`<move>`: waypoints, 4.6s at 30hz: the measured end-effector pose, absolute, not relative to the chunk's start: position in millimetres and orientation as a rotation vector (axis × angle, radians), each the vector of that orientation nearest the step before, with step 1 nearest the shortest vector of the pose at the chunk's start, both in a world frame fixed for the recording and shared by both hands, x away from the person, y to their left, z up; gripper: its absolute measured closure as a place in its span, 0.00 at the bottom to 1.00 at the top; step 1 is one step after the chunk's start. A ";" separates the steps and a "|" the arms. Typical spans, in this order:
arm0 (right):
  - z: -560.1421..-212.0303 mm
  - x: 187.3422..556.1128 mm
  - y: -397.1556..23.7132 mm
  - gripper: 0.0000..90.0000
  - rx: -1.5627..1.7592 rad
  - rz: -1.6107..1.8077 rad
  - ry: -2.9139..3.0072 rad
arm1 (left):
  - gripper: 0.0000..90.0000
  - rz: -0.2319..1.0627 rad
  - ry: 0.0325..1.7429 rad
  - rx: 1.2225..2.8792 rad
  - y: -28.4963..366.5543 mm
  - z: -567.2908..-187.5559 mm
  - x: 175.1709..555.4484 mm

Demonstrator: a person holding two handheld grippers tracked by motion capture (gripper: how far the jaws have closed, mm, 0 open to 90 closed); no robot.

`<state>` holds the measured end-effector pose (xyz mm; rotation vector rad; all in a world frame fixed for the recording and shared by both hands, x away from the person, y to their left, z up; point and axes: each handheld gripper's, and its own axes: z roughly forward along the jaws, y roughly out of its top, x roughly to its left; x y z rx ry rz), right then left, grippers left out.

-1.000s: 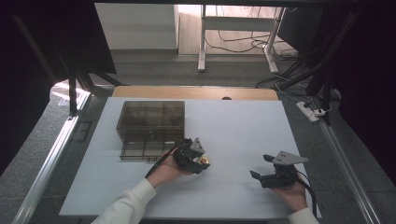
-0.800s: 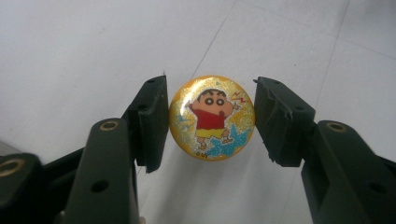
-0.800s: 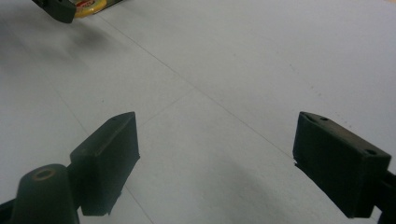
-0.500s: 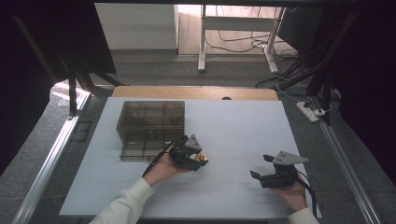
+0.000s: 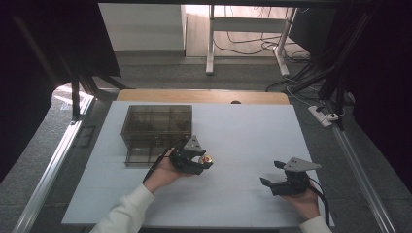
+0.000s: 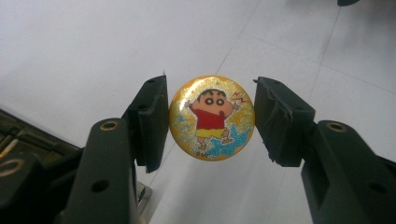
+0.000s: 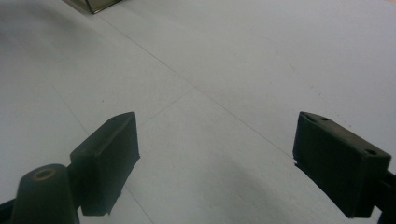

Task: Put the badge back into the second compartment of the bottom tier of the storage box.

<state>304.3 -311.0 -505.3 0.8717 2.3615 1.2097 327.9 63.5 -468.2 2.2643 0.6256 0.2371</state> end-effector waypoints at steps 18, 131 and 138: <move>-504.8 304.0 -311.3 0.15 0.870 1.209 2.361 | 0.51 0.268 0.670 2.202 88.7 -455.2 324.1; -505.1 302.9 -310.6 0.16 0.865 1.208 2.358 | 0.31 0.361 1.000 2.084 211.6 -482.8 292.6; -505.6 303.1 -310.4 0.16 0.866 1.203 2.359 | 0.28 0.394 1.034 2.069 224.5 -491.0 275.4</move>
